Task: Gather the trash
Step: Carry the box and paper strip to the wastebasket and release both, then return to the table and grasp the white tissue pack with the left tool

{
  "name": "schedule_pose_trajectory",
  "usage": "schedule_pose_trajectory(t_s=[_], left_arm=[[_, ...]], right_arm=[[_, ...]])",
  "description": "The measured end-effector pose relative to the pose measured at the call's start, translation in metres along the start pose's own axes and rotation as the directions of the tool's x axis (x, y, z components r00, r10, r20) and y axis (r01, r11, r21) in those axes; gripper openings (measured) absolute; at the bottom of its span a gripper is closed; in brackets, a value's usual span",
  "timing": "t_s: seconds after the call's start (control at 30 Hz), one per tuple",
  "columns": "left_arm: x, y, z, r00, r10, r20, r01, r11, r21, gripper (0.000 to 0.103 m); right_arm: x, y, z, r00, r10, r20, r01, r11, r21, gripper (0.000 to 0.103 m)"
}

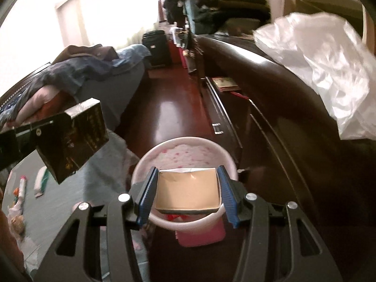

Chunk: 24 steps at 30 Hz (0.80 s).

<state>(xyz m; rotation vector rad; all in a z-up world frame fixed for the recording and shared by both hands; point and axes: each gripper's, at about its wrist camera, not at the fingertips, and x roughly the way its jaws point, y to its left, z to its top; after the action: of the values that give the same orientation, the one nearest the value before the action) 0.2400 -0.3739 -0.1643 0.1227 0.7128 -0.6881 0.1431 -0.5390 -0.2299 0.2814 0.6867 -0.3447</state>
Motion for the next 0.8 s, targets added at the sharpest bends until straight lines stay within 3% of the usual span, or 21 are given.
schedule_pose_trajectory(t_s=[0.3, 0.4, 0.47, 0.6, 0.8], left_arm=[[0.068, 0.003, 0.003, 0.994, -0.062, -0.087, 0.059, 0.998, -0.036, 0.023], [0.080, 0.007, 0.006, 0.992, -0.077, -0.098, 0.072, 0.996, -0.059, 0.037], [0.084, 0.011, 0.007, 0.991, -0.096, -0.093, 0.088, 0.992, -0.086, 0.052], [0.085, 0.013, 0.009, 0.993, -0.090, -0.080, 0.083, 0.993, -0.086, 0.054], [0.064, 0.013, 0.006, 0.999, -0.017, -0.042, 0.015, 0.999, -0.044, 0.063]], right_arm=[[0.056, -0.011, 0.003, 0.999, -0.023, -0.027, 0.023, 1.000, 0.010, 0.054], [0.073, -0.009, 0.004, 0.999, -0.034, -0.030, 0.034, 0.999, 0.006, 0.056], [0.081, -0.008, 0.005, 0.999, -0.037, -0.031, 0.037, 0.999, 0.002, 0.061], [0.089, -0.008, 0.004, 0.998, -0.046, -0.034, 0.046, 0.999, -0.001, 0.065], [0.082, -0.001, -0.002, 0.998, -0.042, -0.053, 0.042, 0.999, -0.007, 0.067]])
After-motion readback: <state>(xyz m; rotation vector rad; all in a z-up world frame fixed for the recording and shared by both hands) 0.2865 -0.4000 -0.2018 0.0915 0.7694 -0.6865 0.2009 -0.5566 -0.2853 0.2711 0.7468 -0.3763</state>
